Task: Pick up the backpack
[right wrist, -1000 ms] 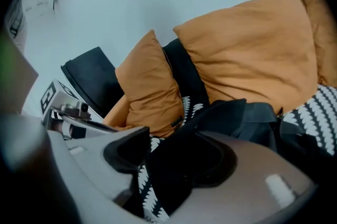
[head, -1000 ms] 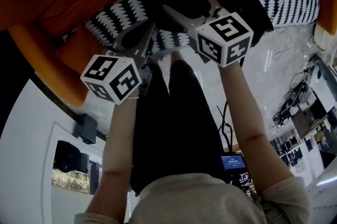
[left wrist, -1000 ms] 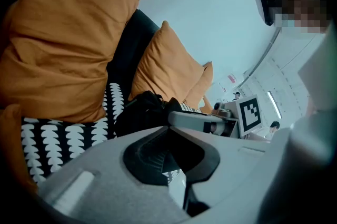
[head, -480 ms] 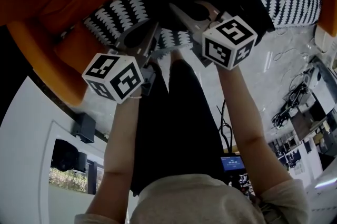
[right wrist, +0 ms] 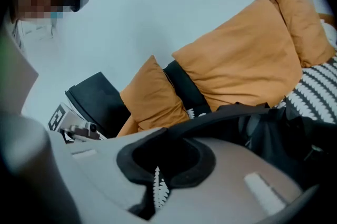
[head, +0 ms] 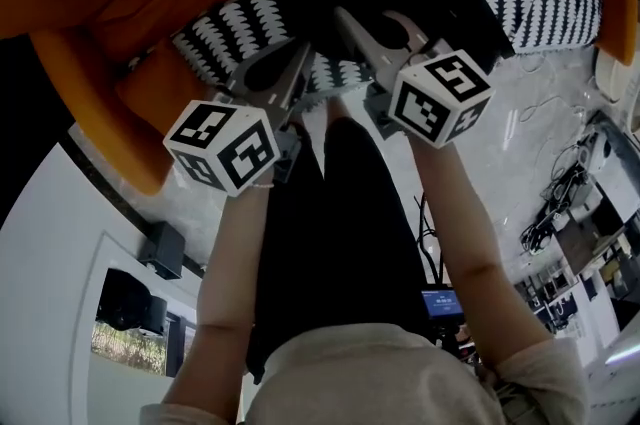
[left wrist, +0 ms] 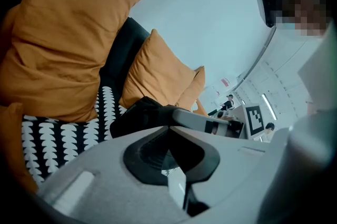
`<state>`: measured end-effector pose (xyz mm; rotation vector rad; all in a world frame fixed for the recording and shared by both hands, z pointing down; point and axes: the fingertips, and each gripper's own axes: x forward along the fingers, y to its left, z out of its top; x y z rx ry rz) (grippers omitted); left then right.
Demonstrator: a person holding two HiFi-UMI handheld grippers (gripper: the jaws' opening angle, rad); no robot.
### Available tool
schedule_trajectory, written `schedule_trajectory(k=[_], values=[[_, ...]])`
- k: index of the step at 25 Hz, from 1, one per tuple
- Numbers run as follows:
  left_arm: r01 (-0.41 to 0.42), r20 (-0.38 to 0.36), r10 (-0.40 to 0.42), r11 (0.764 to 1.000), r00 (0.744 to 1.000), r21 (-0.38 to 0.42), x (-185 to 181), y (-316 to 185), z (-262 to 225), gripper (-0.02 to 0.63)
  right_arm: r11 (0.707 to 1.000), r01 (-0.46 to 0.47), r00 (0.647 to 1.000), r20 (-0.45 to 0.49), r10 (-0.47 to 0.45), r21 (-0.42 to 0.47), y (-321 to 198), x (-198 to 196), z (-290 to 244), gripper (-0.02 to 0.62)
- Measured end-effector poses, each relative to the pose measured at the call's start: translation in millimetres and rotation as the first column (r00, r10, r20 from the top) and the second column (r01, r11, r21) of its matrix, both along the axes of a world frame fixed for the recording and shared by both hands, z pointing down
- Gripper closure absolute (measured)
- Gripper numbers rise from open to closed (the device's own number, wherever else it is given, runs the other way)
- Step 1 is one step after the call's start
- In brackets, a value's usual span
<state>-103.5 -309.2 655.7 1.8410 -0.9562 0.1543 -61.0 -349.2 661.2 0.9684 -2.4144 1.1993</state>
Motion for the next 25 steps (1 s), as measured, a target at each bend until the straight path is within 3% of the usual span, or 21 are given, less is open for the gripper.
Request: schedule_trajectory(k=[5,8,13,17,21,25], values=[[-0.022,-0.045,0.023,0.999,0.999,0.026,14,-2,-29,0.598,0.997,-0.075,0.995,0.067,0.076,-0.017,-4,16,-31,0.577],[-0.038,-0.055,0.040,0.998,0.998,0.048,19,-5,-50,0.598,0.995,-0.100,0.994,0.052,0.100,-0.006,0,27,-50,0.577],[-0.096,-0.016,0.098,0.990,0.995,0.108,19,-4,-90,0.598,0.993,-0.113,0.993,0.040,0.112,0.024,5,27,-89,0.577],[-0.116,-0.007,0.118,0.984,0.993,0.132,27,-6,-113,0.598,0.980,-0.197,0.977,0.088,0.194,0.030,1,38,-122,0.578],[-0.100,-0.051,0.109,0.983,0.993,0.155,37,-8,-142,0.598,0.964,-0.267,0.953,0.151,0.263,0.006,-7,50,-151,0.578],[-0.098,-0.069,0.113,0.976,0.991,0.195,37,-7,-171,0.598,0.963,-0.264,0.955,0.157,0.253,0.050,-5,55,-179,0.578]])
